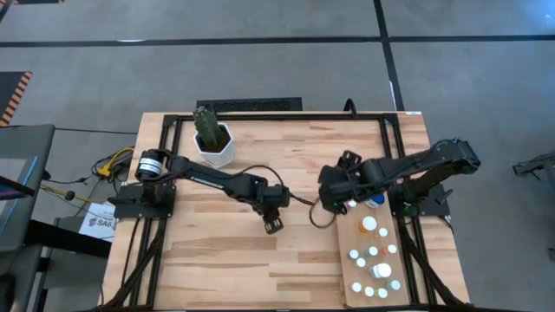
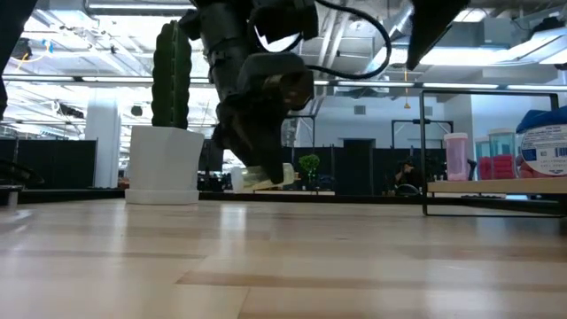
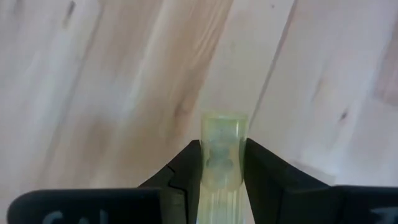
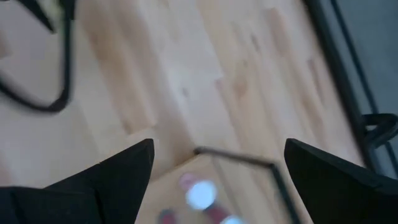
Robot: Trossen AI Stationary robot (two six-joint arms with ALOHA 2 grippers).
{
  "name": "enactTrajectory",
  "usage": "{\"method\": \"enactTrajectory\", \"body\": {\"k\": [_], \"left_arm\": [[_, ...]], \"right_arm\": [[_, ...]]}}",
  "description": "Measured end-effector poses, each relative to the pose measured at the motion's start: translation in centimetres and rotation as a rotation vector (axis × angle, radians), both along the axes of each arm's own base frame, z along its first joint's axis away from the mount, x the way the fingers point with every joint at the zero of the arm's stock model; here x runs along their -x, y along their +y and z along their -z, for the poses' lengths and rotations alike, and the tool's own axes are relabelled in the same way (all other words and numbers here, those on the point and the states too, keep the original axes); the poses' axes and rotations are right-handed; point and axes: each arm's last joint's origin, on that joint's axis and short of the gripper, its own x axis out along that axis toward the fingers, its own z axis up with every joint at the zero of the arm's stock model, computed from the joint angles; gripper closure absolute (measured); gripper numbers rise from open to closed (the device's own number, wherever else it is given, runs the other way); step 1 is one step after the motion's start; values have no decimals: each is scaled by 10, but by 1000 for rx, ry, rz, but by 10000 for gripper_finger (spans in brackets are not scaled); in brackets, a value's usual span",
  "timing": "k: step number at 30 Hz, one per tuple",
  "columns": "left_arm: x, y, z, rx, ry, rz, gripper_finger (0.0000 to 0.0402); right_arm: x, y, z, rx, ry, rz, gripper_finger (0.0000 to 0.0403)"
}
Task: Pick and place medicine bottles onto shelf by color
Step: Put the yellow pill bottle on the shelf
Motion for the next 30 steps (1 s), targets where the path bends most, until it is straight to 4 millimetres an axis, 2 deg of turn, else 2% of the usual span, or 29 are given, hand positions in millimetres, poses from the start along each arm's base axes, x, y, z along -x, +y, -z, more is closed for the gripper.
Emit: {"method": "enactTrajectory", "body": {"k": [7,13,20,30], "left_arm": [[0,-19,0,-28,-36,-126,319],[-4,-27,-1,-29,-91,-155,319],[-16,-44,33,43,-61,-128,319],[-24,-35,37,1,-71,-254,314]], "right_arm": [[12,37,1,-50,-24,-53,23],[19,55,1,-82,-55,-55,23],[22,65,0,-99,-78,-70,23],[20,65,0,-107,-92,-71,23]]}}
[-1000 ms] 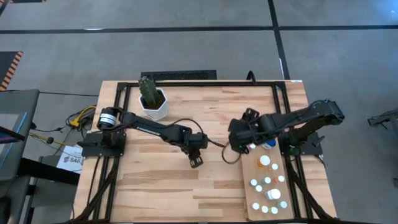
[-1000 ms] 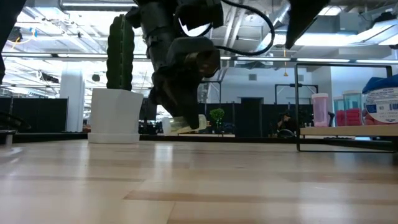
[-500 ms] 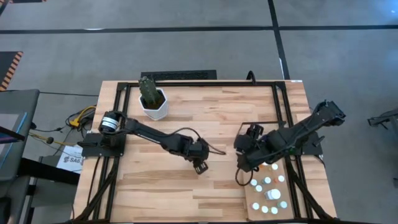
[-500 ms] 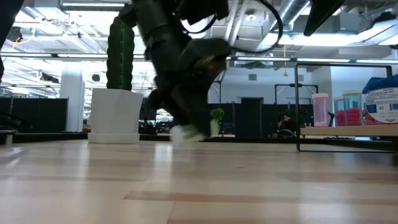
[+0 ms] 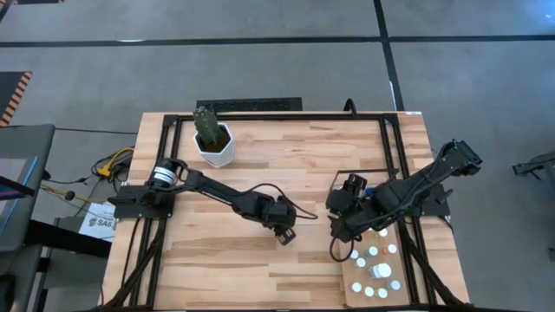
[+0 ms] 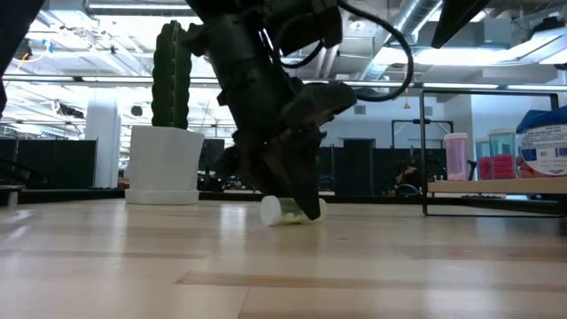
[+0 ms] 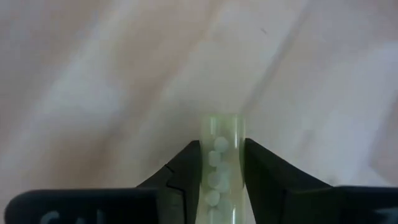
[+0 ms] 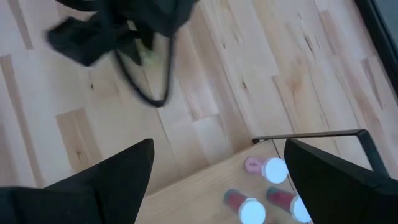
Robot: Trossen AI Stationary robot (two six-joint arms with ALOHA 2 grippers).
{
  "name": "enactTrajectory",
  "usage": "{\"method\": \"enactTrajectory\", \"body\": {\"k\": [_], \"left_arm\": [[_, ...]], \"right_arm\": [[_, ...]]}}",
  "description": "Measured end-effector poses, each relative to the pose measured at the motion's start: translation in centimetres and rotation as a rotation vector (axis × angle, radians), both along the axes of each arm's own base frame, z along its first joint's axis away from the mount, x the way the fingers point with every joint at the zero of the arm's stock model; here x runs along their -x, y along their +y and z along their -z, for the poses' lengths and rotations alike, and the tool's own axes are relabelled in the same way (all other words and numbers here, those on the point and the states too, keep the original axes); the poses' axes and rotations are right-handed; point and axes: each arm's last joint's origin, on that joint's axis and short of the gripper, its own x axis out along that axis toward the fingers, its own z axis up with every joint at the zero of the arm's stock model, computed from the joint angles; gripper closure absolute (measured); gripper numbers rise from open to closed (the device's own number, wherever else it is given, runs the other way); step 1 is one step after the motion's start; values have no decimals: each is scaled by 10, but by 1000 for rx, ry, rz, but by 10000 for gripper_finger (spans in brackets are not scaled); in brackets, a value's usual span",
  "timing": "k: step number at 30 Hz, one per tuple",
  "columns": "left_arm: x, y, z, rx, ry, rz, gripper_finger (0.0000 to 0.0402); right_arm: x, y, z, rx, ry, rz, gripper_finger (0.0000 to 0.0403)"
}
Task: Pick and place medicine bottles onto shelf by color
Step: Put the yellow pill bottle on the shelf
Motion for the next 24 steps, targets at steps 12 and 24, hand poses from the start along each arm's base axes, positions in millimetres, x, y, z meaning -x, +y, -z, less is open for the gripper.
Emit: {"method": "enactTrajectory", "body": {"k": [12,24], "left_arm": [[-1,3,0,-5,-4,1,241],[-3,0,-32,-94,142,154,196]], "right_arm": [[0,1,0,-1,-2,-3,23],[0,0,0,9,8,-17,23]]}}
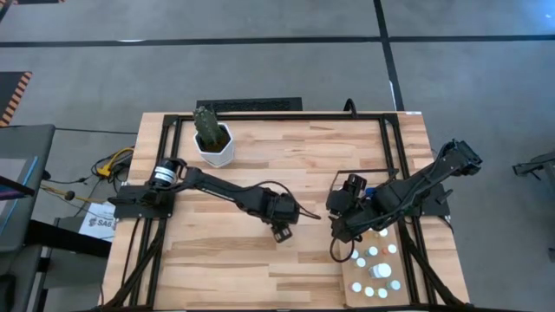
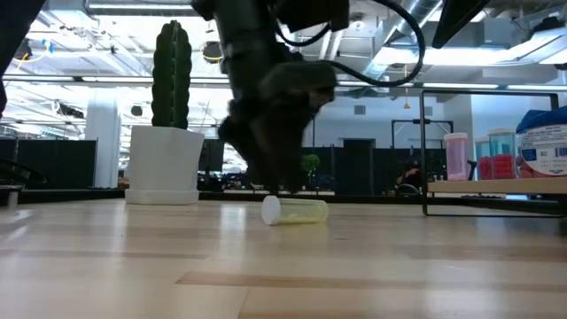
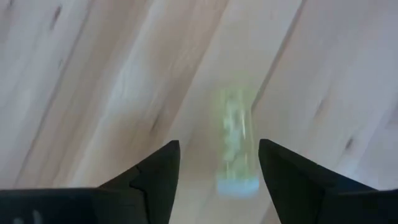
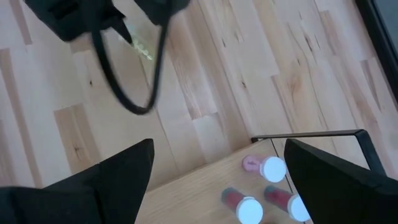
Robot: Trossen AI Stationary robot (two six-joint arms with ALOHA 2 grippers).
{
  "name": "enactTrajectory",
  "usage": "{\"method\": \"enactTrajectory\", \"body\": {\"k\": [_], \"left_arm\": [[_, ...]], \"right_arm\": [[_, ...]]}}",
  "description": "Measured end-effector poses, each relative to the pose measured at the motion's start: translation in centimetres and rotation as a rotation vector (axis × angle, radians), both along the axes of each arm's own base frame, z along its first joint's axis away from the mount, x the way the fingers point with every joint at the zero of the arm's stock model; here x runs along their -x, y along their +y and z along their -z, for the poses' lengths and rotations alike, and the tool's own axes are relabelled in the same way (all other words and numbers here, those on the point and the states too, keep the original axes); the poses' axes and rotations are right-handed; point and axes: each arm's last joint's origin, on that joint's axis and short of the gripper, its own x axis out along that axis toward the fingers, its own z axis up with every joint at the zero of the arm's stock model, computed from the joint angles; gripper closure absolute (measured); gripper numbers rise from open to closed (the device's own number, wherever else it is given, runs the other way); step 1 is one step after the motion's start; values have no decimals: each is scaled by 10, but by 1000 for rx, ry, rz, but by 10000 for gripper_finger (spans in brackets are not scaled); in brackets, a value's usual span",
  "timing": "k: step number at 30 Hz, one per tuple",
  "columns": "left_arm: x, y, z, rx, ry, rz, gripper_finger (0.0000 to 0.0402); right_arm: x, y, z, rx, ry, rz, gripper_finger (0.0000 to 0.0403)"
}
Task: Pick and place medicine bottles onto shelf by color
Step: Put the yellow pill bottle on the shelf
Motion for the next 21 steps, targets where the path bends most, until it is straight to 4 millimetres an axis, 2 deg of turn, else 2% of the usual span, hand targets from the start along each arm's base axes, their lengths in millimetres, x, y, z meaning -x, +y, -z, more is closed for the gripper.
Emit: {"method": "enactTrajectory", "body": {"k": [5,9,15,21], "left_arm": [[19,-13,3,-30,163,-13,196],[26,-22,11,-35,174,-55,196],[26,-23,17,-80,131,-32,196],[19,-17,16,-133,96,148,196]], "right_arm": [[1,2,0,0,1,-7,23],[1,2,0,0,0,-10,23],[1,2,0,0,-1,-7,23],[0,2,0,-2,-6,-6,23]]}}
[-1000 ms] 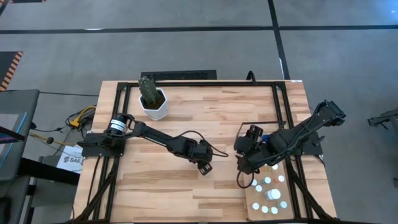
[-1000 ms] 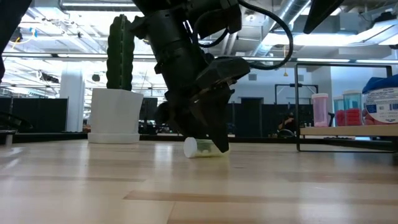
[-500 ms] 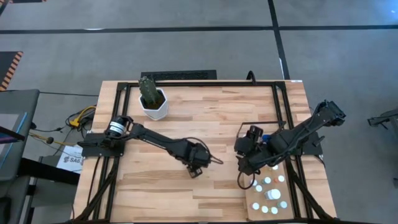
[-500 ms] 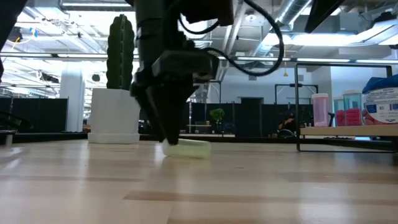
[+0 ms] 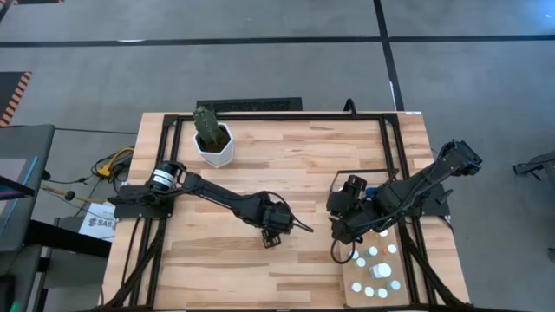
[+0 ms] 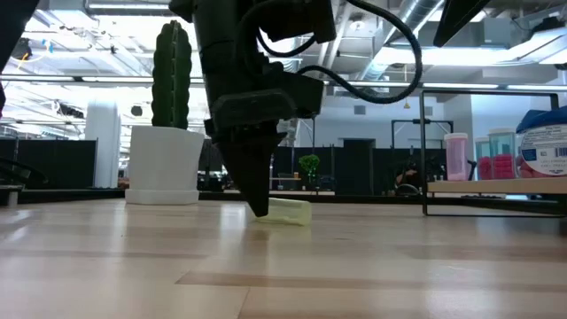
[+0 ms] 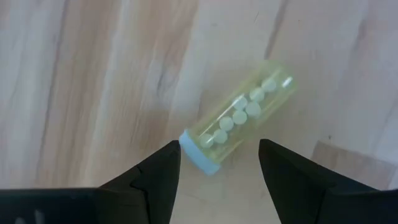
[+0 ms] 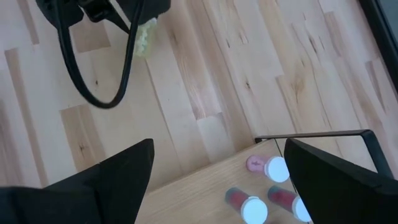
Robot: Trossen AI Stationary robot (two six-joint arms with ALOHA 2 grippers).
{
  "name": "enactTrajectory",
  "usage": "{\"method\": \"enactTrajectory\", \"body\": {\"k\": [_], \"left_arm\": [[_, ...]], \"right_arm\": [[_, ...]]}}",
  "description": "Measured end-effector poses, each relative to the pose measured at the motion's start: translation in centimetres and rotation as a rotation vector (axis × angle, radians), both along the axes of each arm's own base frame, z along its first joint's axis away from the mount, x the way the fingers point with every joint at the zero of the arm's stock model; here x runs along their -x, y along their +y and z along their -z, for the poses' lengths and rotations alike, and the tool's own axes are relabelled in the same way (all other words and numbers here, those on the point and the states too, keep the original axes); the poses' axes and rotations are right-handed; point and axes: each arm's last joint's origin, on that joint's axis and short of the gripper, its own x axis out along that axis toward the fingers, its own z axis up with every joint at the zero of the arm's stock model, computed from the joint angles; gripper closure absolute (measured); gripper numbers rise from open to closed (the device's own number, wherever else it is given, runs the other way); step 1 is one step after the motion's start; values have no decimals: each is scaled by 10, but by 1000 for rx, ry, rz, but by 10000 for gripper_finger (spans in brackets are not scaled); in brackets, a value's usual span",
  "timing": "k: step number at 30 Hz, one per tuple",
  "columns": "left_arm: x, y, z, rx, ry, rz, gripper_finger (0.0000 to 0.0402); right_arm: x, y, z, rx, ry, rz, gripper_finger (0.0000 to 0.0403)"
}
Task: Pick and place medicine bottles onto shelf by color
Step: Put the yellow pill bottle on the shelf
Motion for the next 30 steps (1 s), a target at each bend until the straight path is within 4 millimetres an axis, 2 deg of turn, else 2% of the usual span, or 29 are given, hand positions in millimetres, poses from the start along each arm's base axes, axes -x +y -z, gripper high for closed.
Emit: {"method": "enactTrajectory", "body": {"k": [11,22,30], "left_arm": [[0,7,3,-72,89,393,196],[-2,8,2,-145,87,564,196],[-5,7,7,-117,81,564,196]], "right_arm": [[-3,2,-1,-21,-35,6,23],[-4,2,-1,-25,-41,6,23],[-4,2,-1,-25,-41,7,23]]}}
